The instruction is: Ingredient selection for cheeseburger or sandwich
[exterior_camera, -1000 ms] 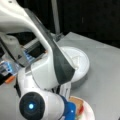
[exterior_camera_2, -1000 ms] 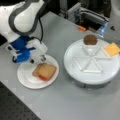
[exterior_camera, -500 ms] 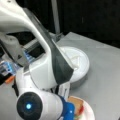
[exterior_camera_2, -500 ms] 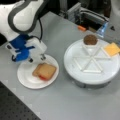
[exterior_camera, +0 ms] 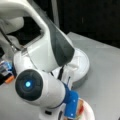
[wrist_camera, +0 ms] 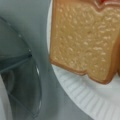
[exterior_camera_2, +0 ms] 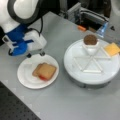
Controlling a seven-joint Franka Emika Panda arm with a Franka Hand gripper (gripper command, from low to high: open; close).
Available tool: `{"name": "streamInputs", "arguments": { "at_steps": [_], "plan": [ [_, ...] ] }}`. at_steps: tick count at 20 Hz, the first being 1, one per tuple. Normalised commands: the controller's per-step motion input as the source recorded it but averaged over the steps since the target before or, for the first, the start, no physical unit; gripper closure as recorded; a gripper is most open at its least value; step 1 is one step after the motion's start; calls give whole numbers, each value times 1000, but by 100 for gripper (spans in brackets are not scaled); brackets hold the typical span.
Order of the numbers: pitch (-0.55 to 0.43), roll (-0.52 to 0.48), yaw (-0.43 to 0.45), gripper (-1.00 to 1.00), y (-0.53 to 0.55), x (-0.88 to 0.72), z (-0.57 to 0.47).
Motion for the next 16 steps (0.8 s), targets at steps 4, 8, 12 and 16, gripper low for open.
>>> {"name": "streamInputs", "arguments": {
  "at_steps": [4,8,12,16],
  "plan": [
    [4,-735,-195,-100,625,112,264],
    [-103,-797,-176,-100,521,-115,209],
    [-122,-605,-199,-100,342,-353,169],
    [-138,-400,-210,-100,278,-531,54]
  ]
}}
